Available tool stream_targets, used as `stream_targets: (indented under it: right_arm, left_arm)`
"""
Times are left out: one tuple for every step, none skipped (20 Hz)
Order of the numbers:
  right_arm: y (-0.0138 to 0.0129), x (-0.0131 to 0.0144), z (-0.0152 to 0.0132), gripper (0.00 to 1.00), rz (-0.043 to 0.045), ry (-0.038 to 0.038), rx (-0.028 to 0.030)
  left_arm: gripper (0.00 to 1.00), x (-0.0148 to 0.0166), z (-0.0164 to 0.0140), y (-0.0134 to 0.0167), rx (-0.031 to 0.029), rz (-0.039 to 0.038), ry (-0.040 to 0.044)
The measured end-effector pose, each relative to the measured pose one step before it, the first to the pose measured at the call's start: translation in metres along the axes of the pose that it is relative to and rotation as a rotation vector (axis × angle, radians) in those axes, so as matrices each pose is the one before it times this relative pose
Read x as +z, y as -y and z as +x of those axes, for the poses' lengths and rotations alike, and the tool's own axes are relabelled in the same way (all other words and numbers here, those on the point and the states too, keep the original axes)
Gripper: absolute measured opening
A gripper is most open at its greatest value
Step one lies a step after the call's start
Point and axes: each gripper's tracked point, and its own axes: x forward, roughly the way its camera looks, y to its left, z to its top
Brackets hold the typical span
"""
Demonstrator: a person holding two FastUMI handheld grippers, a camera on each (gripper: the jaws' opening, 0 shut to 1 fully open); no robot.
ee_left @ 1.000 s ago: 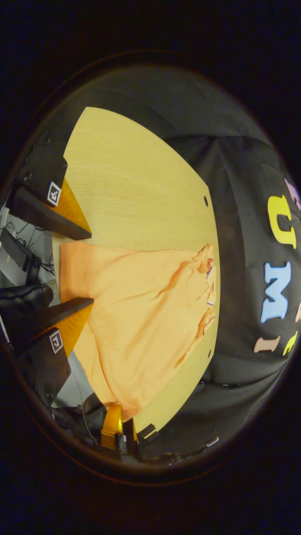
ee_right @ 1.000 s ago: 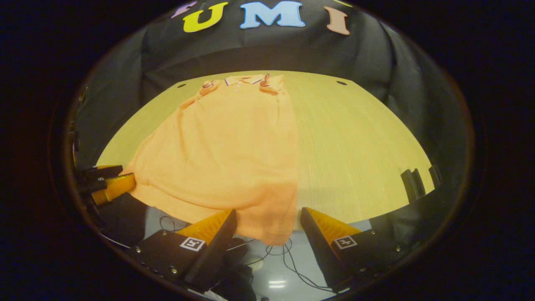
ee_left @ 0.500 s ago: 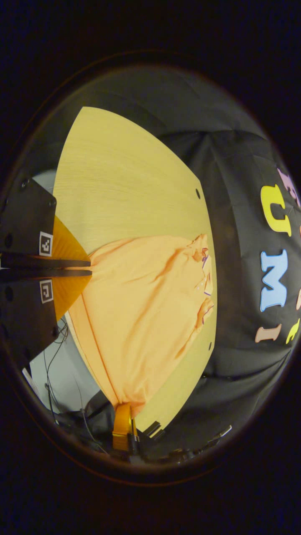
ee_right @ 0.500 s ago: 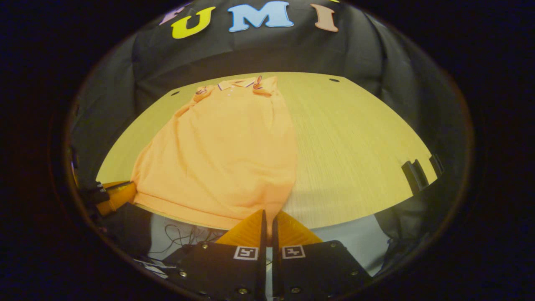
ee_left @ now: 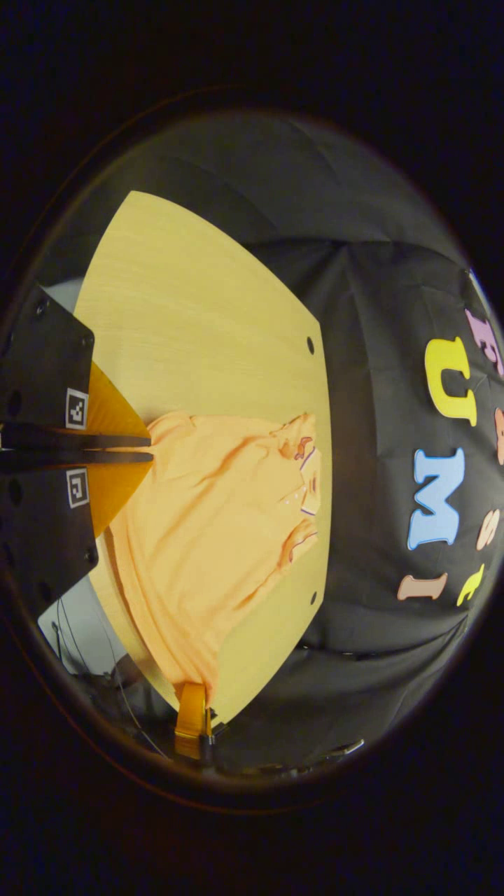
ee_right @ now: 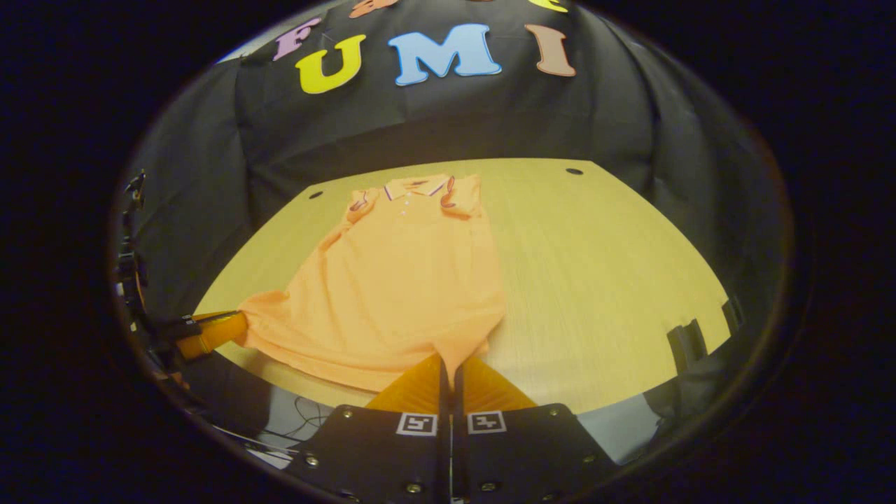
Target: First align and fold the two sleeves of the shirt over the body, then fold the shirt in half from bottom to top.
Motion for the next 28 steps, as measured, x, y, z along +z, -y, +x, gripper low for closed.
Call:
stream_targets:
  right_arm:
    - [0.00125,0.01363,-0.00079,0.01,-0.01206,0.01854,-0.00462]
    - [-0.00172,0.01265,0.00009,0.01,-0.00614,0.01856,0.00166]
    - [-0.0009,0.01268,0.00236,0.05,-0.00267,0.01424,0.00206]
    - [-0.00111,0.00969,0.00343,0.05,-0.00685,0.00907,0.00417]
    - [0.00051,0.01029,0.00421,0.01,-0.01334,0.00864,-0.00161]
    - [0.00242,0.00913,0.00605,0.01,-0.02028,0.00911,-0.00789]
    - [0.00248,0.00947,0.00676,0.01,-0.01806,0.00391,-0.00713]
    - [-0.00038,0.0076,0.00581,0.01,-0.01016,0.003,-0.00011]
    - [0.00024,0.01011,0.00671,0.01,-0.00227,0.00614,0.00048]
    - [0.0009,0.00939,0.00745,0.01,-0.00022,0.0069,-0.00014]
    - [0.00144,0.01054,0.00709,0.01,-0.00016,0.00747,-0.00165]
    - [0.00138,0.01009,0.00782,0.01,0.00124,0.00953,-0.00224]
    - [0.00211,0.01144,0.00777,0.01,0.00362,0.00444,-0.00463]
    - [0.00199,0.00762,0.00785,0.01,0.00374,0.00598,-0.00379]
    - [0.00273,0.01012,0.00795,0.01,0.00392,0.00738,-0.00398]
    - [0.00264,0.00967,0.00782,0.01,0.00363,0.00522,-0.00545]
    - [0.0021,0.00801,0.00808,0.01,0.00126,0.00075,-0.00235]
    - [0.00147,0.00816,0.00857,0.01,0.00181,0.0038,-0.00466]
    - [0.00084,0.00764,0.00818,0.01,-0.00005,0.00084,-0.00222]
    - [-0.00007,0.00507,0.00925,0.01,-0.00248,-0.00039,-0.00462]
    - [0.0004,0.00597,0.00855,0.01,-0.00627,-0.00035,-0.00678]
    - [-0.00017,0.00442,0.00904,0.01,-0.00604,-0.00039,-0.00863]
    - [-0.00073,0.00547,0.00828,0.01,-0.0048,-0.00133,-0.00358]
    - [-0.00164,0.00417,0.01041,0.01,-0.00353,-0.00256,-0.00132]
    - [-0.0014,0.00582,0.00968,0.01,-0.00253,-0.00036,-0.0013]
    - [-0.00033,0.00481,0.00973,0.01,-0.00306,-0.00067,-0.00303]
    - [0.0,0.0058,0.00939,0.01,-0.00427,-0.00008,-0.00246]
    - [0.00034,0.00545,0.00895,0.01,-0.00452,0.00188,-0.00313]
  left_arm:
    - [0.07,0.01043,0.00211,0.00075,-0.00453,0.00326,0.0073]
    - [0.06,0.01131,0.00169,0.00076,-0.00154,0.00274,0.0096]
    - [0.06,0.01327,0.00055,0.00051,-0.00118,-0.0011,0.01573]
    - [0.06,0.01415,0.00158,0.0006,-0.00039,-0.0051,0.01829]
    - [0.06,0.01245,0.00346,-0.00022,-0.00067,-0.00437,0.01431]
    - [0.06,0.01009,0.00465,-0.00117,0.0029,-0.0057,0.00998]
    - [0.06,0.01066,0.00567,-0.00055,-0.00312,-0.00874,0.00926]
    - [0.06,0.00854,0.0057,-0.00099,-0.00216,-0.00861,0.00682]
    - [0.06,0.00992,0.0085,-0.00302,0.00036,-0.00603,0.00559]
    - [0.06,0.00806,0.00948,-0.00211,-0.00027,-0.00306,0.00297]
    - [0.06,0.00927,0.00945,-0.00313,0.00063,-0.00121,0.0033]
    - [0.06,0.00701,0.00961,-0.00248,-0.00208,-0.00048,0.00016]
    - [0.06,0.00738,0.00925,-0.00189,-0.00326,-0.0033,0.00168]
    - [0.06,0.00716,0.00914,-0.00163,-0.00197,-0.00358,-0.00076]
    - [0.06,0.00815,0.00929,-0.00254,-0.00255,-0.00313,0.00153]
    - [0.06,0.0084,0.00953,-0.00121,-0.00153,-0.00109,0.00433]
    - [0.06,0.0087,0.00989,-0.00201,-0.00142,0.00128,0.00167]
    - [0.06,0.00913,0.01019,-0.00096,-0.00138,-0.00017,0.00087]
    - [0.06,0.01007,0.00994,-0.00063,-0.00738,-0.0018,0.0043]
    - [0.06,0.00902,0.00906,0.0012,-0.00872,-0.0022,0.00617]
    - [0.06,0.00884,0.00975,0.00101,-0.00826,0.0001,0.00606]
    - [0.06,0.00688,0.01072,0.00042,-0.00586,0.00293,0.00427]
    - [0.06,0.00646,0.01198,-0.00022,-0.00541,0.00453,0.00219]
    - [0.06,0.00533,0.00987,0.00079,-0.00286,0.00367,0.00119]
    - [0.06,0.00585,0.01138,-0.00072,-0.0031,0.00352,-0.00001]
    - [0.06,0.00507,0.00962,-0.00143,0.00144,0.00451,0.00222]
    - [0.06,0.00452,0.01041,-0.00204,0.00126,0.00374,0.00582]
    - [0.07,0.00325,0.00897,-0.00252,0.00493,0.00044,0.00429]
